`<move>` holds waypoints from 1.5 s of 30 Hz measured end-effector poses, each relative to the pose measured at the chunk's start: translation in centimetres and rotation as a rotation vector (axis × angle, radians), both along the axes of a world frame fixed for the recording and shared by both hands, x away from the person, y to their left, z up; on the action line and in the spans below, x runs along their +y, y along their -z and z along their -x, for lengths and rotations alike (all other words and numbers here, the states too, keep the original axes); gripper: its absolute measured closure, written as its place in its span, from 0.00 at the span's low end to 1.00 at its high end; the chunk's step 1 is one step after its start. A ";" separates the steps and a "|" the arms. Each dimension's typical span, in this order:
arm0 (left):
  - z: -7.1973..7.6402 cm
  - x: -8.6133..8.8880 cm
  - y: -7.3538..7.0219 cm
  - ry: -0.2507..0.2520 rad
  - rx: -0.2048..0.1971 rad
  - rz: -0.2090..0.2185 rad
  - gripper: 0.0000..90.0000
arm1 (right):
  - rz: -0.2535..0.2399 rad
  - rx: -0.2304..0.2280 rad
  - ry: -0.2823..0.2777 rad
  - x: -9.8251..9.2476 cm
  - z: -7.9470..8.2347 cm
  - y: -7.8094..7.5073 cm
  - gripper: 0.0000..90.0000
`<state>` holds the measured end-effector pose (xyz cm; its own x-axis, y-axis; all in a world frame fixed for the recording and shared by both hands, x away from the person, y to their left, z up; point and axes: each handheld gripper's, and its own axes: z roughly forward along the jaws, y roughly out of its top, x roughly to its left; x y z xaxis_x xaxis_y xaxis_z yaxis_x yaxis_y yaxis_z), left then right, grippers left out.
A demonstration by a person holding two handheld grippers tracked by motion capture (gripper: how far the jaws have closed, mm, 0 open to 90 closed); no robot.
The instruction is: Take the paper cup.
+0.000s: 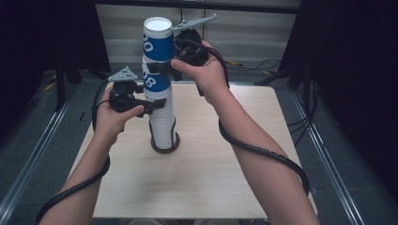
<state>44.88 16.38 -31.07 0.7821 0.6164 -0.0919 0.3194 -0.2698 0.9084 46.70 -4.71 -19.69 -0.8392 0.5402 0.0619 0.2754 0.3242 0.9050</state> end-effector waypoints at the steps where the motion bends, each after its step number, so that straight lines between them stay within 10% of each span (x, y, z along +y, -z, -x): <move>1: 0.0 0.0 0.0 -0.001 0.000 0.002 0.14 | 0.002 0.000 0.003 -0.1 0.0 -0.1 0.23; 45: 0.5 0.5 -0.2 -0.016 0.027 -0.017 0.16 | 0.017 -0.022 0.051 -8.4 2.8 1.8 0.22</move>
